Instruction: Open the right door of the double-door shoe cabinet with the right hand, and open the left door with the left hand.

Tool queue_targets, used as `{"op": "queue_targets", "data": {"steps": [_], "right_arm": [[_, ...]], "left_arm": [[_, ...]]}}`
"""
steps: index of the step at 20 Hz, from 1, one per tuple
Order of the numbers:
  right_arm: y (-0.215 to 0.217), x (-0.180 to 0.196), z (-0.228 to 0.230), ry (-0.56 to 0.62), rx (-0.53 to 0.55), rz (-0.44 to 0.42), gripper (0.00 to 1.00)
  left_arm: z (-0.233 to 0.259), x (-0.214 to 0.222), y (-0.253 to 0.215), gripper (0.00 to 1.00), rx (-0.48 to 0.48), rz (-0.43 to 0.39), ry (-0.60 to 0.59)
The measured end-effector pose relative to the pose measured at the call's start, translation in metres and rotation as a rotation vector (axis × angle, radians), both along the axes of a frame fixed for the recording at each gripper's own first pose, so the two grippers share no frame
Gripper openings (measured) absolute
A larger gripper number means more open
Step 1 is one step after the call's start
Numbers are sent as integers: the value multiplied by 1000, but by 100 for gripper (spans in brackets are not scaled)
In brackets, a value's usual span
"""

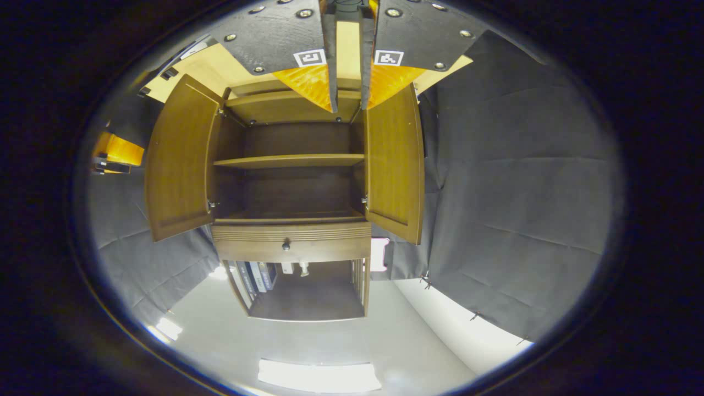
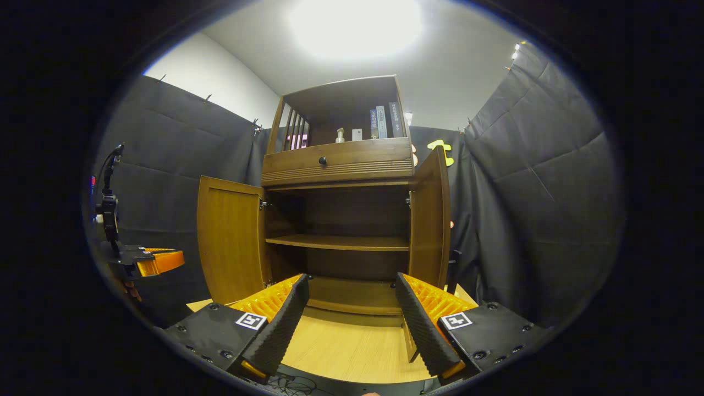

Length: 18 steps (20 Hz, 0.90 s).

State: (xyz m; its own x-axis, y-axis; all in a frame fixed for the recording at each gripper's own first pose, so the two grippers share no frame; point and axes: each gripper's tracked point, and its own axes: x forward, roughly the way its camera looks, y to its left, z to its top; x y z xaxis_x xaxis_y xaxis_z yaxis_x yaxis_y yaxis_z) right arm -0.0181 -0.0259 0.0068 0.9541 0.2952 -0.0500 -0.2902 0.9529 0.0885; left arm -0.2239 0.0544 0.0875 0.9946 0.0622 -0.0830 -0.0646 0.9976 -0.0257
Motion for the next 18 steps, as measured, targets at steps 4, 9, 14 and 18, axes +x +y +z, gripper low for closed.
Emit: {"op": "queue_targets", "data": {"steps": [4, 9, 14, 18], "right_arm": [[-4, -4, -1, 5, 2, -5, 99], [0, -2, 3, -4, 13, -3, 99], [8, -3, 3, -3, 9, 12, 99], [13, -4, 2, 3, 8, 16, 99]], "left_arm": [[2, -18, -5, 19, 1, 2, 4], [13, -26, -2, 17, 4, 21, -21], [19, -30, 1, 18, 4, 16, -36], [15, -28, 2, 25, -1, 9, -28]]}}
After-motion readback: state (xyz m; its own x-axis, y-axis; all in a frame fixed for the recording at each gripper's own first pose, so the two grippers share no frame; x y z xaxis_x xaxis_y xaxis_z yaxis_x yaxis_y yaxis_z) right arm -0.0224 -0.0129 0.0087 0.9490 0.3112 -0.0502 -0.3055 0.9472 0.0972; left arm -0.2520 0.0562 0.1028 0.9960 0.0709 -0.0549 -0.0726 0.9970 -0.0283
